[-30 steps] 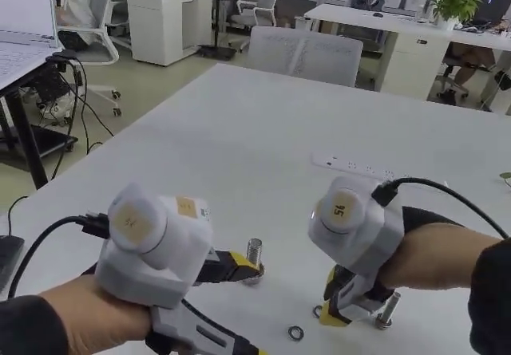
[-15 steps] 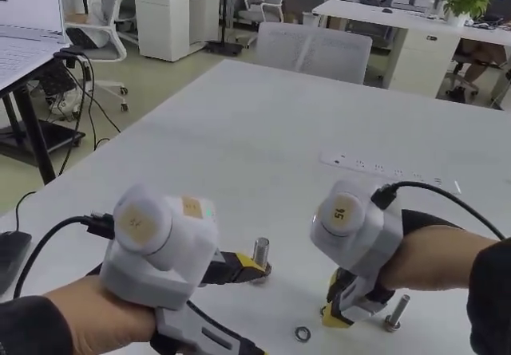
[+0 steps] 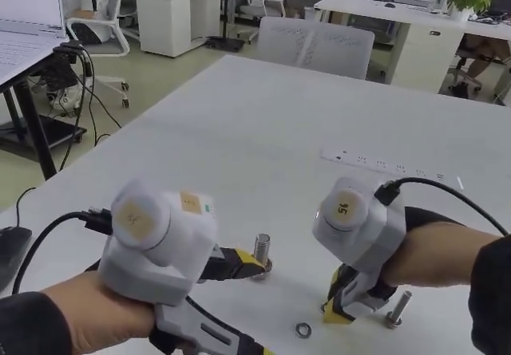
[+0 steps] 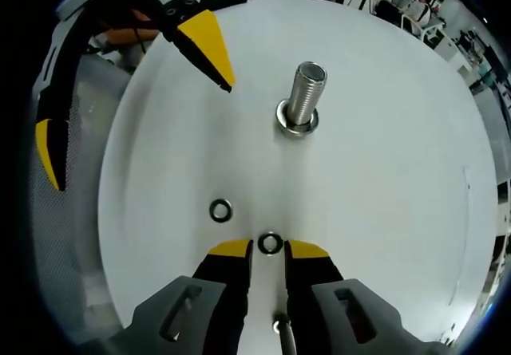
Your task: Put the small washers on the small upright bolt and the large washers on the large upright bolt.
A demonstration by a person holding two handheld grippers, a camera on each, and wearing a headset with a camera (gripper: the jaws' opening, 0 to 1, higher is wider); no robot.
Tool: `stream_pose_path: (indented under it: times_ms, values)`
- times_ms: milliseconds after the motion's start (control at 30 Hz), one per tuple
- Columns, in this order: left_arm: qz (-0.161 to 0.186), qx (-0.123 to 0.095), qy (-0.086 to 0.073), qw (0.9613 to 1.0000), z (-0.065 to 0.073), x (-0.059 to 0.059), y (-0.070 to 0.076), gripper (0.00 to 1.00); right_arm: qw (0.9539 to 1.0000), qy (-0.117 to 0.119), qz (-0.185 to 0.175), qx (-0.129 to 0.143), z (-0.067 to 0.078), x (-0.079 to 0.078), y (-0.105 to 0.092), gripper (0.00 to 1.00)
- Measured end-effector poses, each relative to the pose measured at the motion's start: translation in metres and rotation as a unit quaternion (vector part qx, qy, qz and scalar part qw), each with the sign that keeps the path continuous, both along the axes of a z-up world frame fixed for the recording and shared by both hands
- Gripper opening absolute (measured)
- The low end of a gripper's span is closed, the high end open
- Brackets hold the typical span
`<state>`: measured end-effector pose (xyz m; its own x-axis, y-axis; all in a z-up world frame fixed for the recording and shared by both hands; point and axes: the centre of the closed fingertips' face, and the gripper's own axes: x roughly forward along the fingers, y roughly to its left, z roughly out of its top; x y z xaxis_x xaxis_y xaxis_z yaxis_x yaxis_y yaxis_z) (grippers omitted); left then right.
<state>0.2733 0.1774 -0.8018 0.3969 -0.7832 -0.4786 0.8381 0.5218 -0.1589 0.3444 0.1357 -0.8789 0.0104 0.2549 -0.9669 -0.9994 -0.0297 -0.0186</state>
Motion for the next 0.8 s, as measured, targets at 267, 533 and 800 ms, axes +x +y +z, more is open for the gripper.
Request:
stream_pose_path:
  times_ms: [267, 533, 800]
  values:
    - [0.001, -0.001, -0.001, 1.0, 0.0004, 0.0002, -0.0002, 0.81, 1.0, -0.003, 0.006, 0.0, -0.0001, -0.0007, -0.0005, 0.15]
    - [0.0, -0.001, 0.0, 1.0, -0.0001, 0.0005, 0.0, 0.8, 1.0, -0.004, 0.006, -0.003, 0.0, -0.0013, -0.0009, 0.14]
    - [-0.001, -0.001, 0.001, 1.0, -0.0006, 0.0004, -0.0004, 0.8, 1.0, -0.006, 0.005, -0.004, -0.0001, -0.0008, -0.0022, 0.14]
